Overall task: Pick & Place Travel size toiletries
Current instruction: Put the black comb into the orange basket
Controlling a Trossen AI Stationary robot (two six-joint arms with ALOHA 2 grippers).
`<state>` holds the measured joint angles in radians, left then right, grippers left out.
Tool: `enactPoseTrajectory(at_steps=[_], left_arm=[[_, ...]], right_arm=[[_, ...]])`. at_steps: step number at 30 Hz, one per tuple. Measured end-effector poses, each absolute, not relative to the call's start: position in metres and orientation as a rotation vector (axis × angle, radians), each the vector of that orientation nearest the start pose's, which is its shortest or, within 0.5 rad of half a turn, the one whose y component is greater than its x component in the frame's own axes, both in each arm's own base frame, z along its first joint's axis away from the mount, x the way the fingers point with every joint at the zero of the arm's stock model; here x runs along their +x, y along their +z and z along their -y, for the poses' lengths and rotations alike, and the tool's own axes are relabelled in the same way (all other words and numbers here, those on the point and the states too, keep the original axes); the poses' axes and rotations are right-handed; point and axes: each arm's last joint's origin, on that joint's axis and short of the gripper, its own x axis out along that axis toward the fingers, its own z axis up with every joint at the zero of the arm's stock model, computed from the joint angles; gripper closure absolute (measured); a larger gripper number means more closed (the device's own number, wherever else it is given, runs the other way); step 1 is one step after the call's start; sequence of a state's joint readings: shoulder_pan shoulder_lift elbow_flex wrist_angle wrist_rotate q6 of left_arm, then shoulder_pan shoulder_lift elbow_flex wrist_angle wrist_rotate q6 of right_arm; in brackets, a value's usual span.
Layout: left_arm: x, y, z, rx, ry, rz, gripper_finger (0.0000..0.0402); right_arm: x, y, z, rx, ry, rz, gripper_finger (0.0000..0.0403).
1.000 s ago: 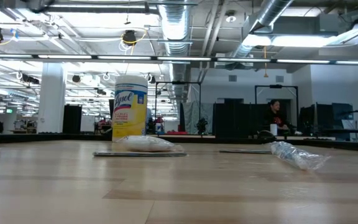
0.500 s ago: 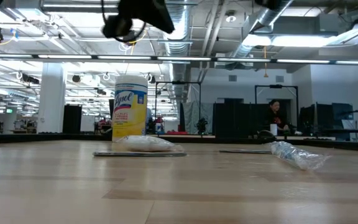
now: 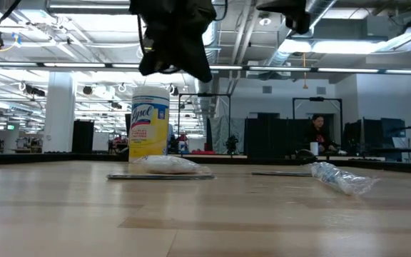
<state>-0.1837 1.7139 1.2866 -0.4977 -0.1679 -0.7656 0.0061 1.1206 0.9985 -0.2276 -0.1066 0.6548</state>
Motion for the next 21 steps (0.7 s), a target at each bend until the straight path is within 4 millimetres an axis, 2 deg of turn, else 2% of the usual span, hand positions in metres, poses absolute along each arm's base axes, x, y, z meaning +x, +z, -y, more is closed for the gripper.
enactPoseTrajectory(at_steps=[6, 9, 12, 16, 21], left_arm=[[0.361, 0.211, 0.063, -0.558, 0.365, -0.941, 0.0400], [0.359, 0.195, 0.064, -0.592, 0.355, -1.000, 0.0400], [0.350, 0.179, 0.067, -0.608, 0.360, -1.074, 0.0401], [0.333, 0.175, 0.071, -0.641, 0.409, -1.080, 0.0401], [0.320, 0.161, 0.056, -0.670, 0.479, -1.101, 0.0401]], right_arm=[[0.247, 0.335, -0.008, 0.571, 0.018, -0.397, 0.0133], [0.251, 0.327, -0.009, 0.658, 0.022, -0.463, 0.0133], [0.262, 0.316, -0.014, 0.681, 0.066, -0.523, 0.0133], [0.281, 0.295, -0.027, 0.673, 0.100, -0.607, 0.0136], [0.297, 0.278, -0.040, 0.662, 0.131, -0.641, 0.0157]])
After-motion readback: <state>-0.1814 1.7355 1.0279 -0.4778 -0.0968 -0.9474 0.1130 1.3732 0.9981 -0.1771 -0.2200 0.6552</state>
